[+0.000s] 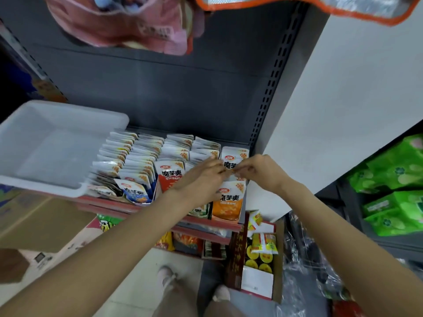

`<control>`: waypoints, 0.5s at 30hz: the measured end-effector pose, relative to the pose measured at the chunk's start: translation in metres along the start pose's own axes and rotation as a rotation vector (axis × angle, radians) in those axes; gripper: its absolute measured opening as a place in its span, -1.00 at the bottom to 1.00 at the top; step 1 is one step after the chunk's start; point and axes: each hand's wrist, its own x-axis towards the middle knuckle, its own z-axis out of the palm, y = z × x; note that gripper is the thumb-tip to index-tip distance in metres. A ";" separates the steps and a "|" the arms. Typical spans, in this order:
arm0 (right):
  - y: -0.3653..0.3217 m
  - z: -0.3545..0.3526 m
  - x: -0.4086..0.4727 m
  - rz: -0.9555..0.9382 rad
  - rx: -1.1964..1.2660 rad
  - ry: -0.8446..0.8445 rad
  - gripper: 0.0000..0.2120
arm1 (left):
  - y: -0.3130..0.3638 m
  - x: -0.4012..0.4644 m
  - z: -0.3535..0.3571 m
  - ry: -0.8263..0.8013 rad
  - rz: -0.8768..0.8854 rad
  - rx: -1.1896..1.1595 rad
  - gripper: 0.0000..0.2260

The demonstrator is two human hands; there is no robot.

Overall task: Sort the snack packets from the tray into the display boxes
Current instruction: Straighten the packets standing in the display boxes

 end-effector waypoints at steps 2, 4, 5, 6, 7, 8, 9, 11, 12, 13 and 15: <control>0.000 -0.001 0.004 -0.016 -0.026 -0.010 -0.82 | 0.001 -0.003 0.004 -0.019 -0.022 0.006 -0.38; 0.002 -0.003 0.005 -0.007 0.017 0.016 -0.82 | 0.001 -0.006 0.007 -0.015 -0.023 0.008 -0.38; 0.004 -0.004 0.005 0.001 0.027 0.030 -0.82 | 0.002 -0.008 0.008 -0.011 -0.017 0.005 -0.39; 0.005 -0.004 0.005 0.015 0.024 0.041 -0.82 | 0.003 -0.011 0.008 -0.005 -0.009 0.002 -0.40; 0.006 -0.003 0.005 0.033 0.010 0.048 -0.82 | 0.003 -0.012 0.008 0.000 0.000 0.005 -0.42; 0.006 -0.001 0.005 0.050 -0.008 0.051 -0.82 | 0.004 -0.014 0.008 0.008 0.008 0.011 -0.43; 0.006 0.001 0.004 0.061 -0.028 0.047 -0.80 | 0.005 -0.015 0.009 0.017 0.012 0.017 -0.44; 0.004 0.004 0.004 0.059 -0.061 0.025 -0.77 | 0.006 -0.017 0.009 0.037 0.011 0.012 -0.45; 0.003 0.004 0.005 0.047 -0.073 0.019 -0.77 | 0.007 -0.018 0.008 0.050 0.010 0.005 -0.45; 0.003 0.003 0.005 0.037 -0.075 0.016 -0.78 | 0.008 -0.018 0.007 0.063 0.013 -0.001 -0.44; 0.002 0.001 0.006 0.035 -0.046 0.009 -0.80 | 0.010 -0.018 0.005 0.093 0.008 -0.012 -0.40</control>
